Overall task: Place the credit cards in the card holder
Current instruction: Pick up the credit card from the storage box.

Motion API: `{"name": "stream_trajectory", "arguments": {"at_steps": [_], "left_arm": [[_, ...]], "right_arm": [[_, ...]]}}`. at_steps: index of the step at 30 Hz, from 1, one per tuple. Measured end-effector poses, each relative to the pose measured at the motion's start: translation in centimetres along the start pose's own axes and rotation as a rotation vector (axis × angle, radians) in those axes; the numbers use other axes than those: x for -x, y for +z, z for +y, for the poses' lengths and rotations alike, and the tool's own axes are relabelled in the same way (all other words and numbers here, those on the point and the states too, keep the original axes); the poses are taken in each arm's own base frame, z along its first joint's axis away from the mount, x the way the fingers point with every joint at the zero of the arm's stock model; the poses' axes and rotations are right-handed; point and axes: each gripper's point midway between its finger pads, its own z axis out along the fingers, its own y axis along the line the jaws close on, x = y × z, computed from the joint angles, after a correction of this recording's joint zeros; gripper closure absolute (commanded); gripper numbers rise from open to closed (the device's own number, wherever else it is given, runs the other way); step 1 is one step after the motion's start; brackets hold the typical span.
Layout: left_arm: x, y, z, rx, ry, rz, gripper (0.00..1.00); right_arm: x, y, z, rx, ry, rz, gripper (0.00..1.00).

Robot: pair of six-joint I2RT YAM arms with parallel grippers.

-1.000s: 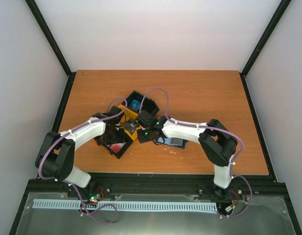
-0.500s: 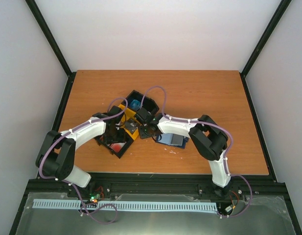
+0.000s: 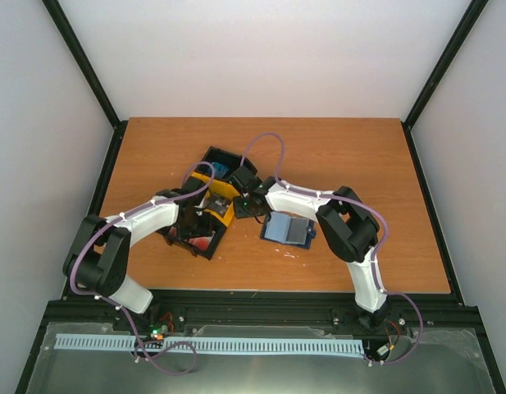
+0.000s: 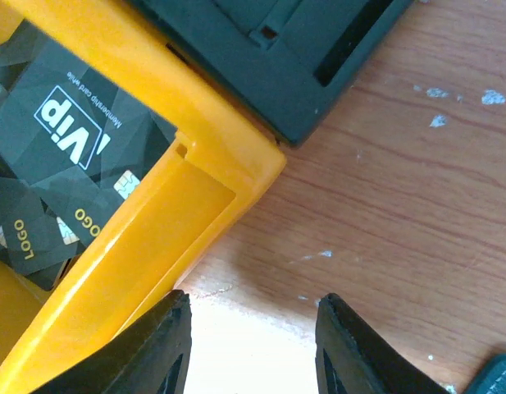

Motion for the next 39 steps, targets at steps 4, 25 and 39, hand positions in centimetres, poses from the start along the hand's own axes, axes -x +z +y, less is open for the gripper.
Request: {"name": "stream_trajectory", "arguments": {"at_steps": [4,25,39], "left_arm": [[0.2,-0.1,-0.2,-0.018,-0.003,-0.009,0.52],[-0.5,-1.8,-3.9,-0.242,-0.022,0.004,0.55],[-1.2,-4.0,-6.2,-0.387,-0.024,0.029,0.63]], "right_arm": [[-0.2,0.1,0.2,0.018,0.003,0.007,0.57],[-4.7,-0.5,0.8,0.165,0.041,0.074,0.58],[-5.2,-0.6,1.7,0.183,0.028,0.083,0.58]]}}
